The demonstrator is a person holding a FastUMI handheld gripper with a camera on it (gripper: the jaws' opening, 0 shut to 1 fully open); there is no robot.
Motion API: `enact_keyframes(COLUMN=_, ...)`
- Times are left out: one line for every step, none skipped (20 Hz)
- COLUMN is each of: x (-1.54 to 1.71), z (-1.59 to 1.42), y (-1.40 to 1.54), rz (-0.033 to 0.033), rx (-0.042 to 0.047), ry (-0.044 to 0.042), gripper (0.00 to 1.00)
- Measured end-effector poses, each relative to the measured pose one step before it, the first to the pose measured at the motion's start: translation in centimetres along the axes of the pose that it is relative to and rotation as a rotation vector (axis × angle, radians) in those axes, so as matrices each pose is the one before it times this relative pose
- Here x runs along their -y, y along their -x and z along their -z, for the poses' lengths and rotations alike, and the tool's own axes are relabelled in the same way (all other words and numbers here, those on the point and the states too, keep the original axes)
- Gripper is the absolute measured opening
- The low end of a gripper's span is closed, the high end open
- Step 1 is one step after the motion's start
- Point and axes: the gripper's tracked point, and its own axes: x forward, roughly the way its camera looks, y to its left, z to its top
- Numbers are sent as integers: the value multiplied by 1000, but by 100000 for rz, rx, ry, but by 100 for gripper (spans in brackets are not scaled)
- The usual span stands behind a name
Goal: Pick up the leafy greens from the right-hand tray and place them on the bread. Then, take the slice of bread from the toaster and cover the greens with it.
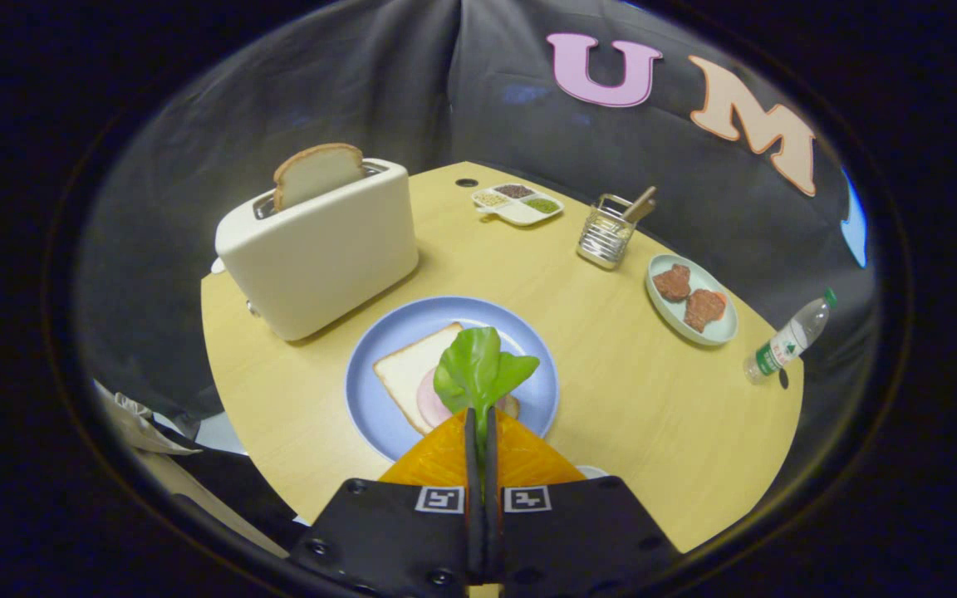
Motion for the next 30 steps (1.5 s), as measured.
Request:
enact_keyframes(x=-580, z=-382, y=-425, rz=-492, rx=-69, ry=457, gripper=4)
enact_keyframes(x=-515, z=-395, y=-405, rz=-557, rx=-43, ry=445, gripper=4)
enact_keyframes(x=-459, z=-321, y=-432, rz=-526, rx=-43, ry=275, gripper=4)
enact_keyframes(x=-423, z=-303, y=-407, rz=-405, rx=-138, ry=262, gripper=4)
enact_keyframes(x=-468, z=-236, y=-398, rz=-558, rx=-386, ry=-69, gripper=4)
enact_keyframes(x=-403, z=-233, y=-371, rz=-423, rx=-348, ry=-250, gripper=4)
enact_keyframes(x=-419, z=-181, y=-548, rz=-511, rx=-309, ry=-319, gripper=4)
enact_keyframes(x=-217, z=-132, y=-389, rz=-247, rx=-273, ry=33, gripper=4)
enact_keyframes(x=-145, z=-230, y=-481, rz=176, rx=-309, ry=395, gripper=4)
enact_keyframes(x=-280, z=-2, y=-483, rz=-166, rx=-668, ry=-20, gripper=4)
enact_keyframes(x=-198, z=57, y=-554, rz=-556, rx=-689, ry=-381, gripper=4)
enact_keyframes(x=-218, z=94, y=-560, rz=-545, rx=-489, ry=-397, gripper=4)
enact_keyframes(x=-198, z=11, y=-422, rz=-320, rx=-498, ry=-297, gripper=4)
enact_keyframes(x=-103, z=-75, y=-359, rz=-281, rx=-361, ry=-476, gripper=4)
enact_keyframes(x=-64, z=-82, y=-282, rz=-290, rx=-170, ry=-533, gripper=4)
enact_keyframes(x=109, z=-84, y=-274, rz=-35, rx=-359, ry=-565, gripper=4)
enact_keyframes(x=-60, z=32, y=-155, rz=-577, rx=-837, ry=-728, gripper=4)
enact_keyframes(x=98, z=-45, y=-187, rz=141, rx=-80, ry=-493, gripper=10)
enact_keyframes(x=265, z=98, y=-219, rz=177, rx=-473, ry=-455, gripper=14)
enact_keyframes(x=-128, z=208, y=-29, rz=-1001, rx=-1199, ry=-641, gripper=19)
enact_keyframes(x=468, z=111, y=-57, rz=1313, rx=-219, ry=504, gripper=23)
enact_keyframes(x=93, z=-74, y=-203, rz=254, rx=-220, ry=331, gripper=24)
enact_keyframes(x=-432, z=153, y=43, rz=-1016, rx=-225, ry=-255, gripper=35)
enact_keyframes(x=-228, z=-169, y=138, rz=-226, rx=474, ry=89, gripper=46)
enact_keyframes(x=0, z=-136, y=203, rz=382, rx=377, ry=469, gripper=56)
enact_keyframes(x=-135, z=136, y=144, rz=-352, rx=-58, ry=218, gripper=67)
enact_keyframes(x=-100, z=-64, y=300, rz=186, rx=326, ry=433, gripper=78)
enact_keyframes(x=-104, z=-188, y=84, rz=330, rx=687, ry=338, gripper=89)
enact_keyframes(x=-259, z=-360, y=357, rz=-1, rx=741, ry=-30, gripper=100)
enact_keyframes(x=-347, z=-375, y=505, rz=-153, rx=1010, ry=-263, gripper=100)
